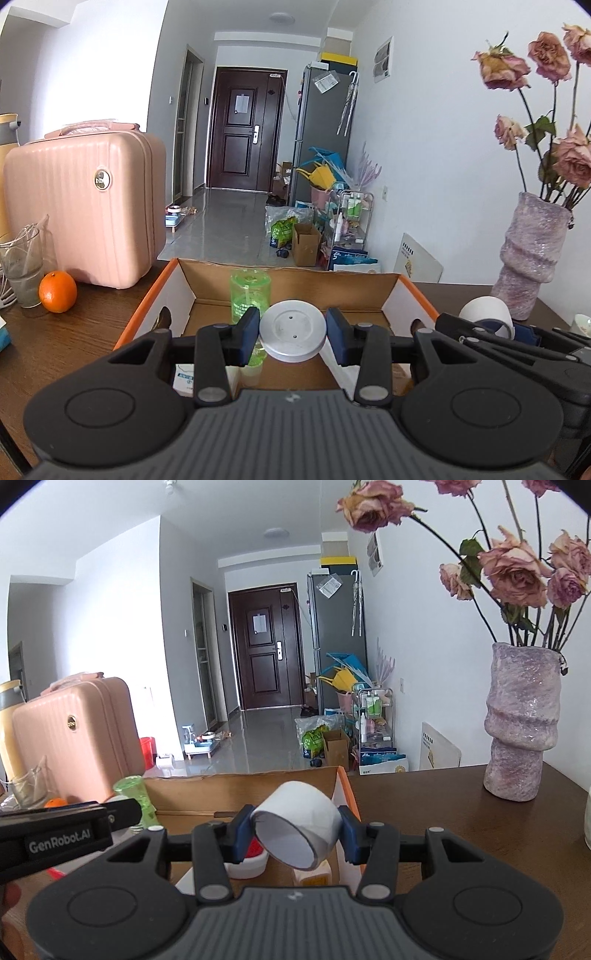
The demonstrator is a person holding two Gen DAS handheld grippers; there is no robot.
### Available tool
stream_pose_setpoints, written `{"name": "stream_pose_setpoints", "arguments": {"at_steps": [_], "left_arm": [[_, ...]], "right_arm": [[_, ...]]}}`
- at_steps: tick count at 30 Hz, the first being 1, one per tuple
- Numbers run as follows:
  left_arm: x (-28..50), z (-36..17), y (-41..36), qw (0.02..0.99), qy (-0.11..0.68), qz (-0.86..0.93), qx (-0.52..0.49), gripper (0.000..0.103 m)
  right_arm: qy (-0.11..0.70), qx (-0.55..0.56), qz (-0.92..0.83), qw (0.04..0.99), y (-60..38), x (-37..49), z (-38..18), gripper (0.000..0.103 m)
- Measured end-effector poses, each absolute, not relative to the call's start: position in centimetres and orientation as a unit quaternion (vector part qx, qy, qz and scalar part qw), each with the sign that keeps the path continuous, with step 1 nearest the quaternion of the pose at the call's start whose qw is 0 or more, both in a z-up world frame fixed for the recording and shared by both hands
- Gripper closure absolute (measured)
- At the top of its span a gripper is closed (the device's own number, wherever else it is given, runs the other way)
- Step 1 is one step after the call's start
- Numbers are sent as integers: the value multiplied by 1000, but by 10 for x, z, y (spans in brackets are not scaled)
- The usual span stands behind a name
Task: Organize rigid objects
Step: 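Carry the disc with left tool while right tool carries the tape roll to the box, then drop the disc into the box with left tool while right tool releases the tape roll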
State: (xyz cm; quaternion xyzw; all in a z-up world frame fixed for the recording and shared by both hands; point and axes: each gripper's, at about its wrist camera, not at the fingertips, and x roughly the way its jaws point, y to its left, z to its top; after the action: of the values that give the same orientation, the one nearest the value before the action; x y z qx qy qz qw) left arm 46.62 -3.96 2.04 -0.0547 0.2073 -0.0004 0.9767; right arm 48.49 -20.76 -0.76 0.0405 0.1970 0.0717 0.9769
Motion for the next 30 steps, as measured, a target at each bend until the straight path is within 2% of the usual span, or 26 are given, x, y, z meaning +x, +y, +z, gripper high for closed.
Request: {"name": "stream_pose_setpoints", "arguments": {"at_steps": [18, 19, 20, 21, 22, 23, 25, 30], "left_arm": [[503, 3, -30, 972, 224, 46, -49, 60], [504, 2, -26, 971, 227, 50, -55, 48], [504, 1, -22, 970, 230, 53, -64, 39], [503, 1, -19, 969, 229, 57, -72, 24], [501, 1, -16, 969, 225, 65, -77, 14], [500, 2, -14, 970, 220, 76, -77, 12], [497, 3, -12, 971, 207, 92, -74, 5], [492, 5, -12, 972, 191, 115, -69, 0]], "right_arm": [[226, 23, 92, 969, -200, 523, -15, 55], [232, 20, 93, 968, -200, 524, -15, 54], [241, 17, 93, 966, -200, 525, -16, 42], [245, 16, 93, 965, -200, 526, -16, 34], [246, 15, 94, 965, -200, 526, -16, 18], [247, 14, 94, 964, -200, 526, -15, 8], [249, 13, 95, 964, -198, 526, -14, 6], [259, -3, 100, 961, -190, 527, -14, 3]]}}
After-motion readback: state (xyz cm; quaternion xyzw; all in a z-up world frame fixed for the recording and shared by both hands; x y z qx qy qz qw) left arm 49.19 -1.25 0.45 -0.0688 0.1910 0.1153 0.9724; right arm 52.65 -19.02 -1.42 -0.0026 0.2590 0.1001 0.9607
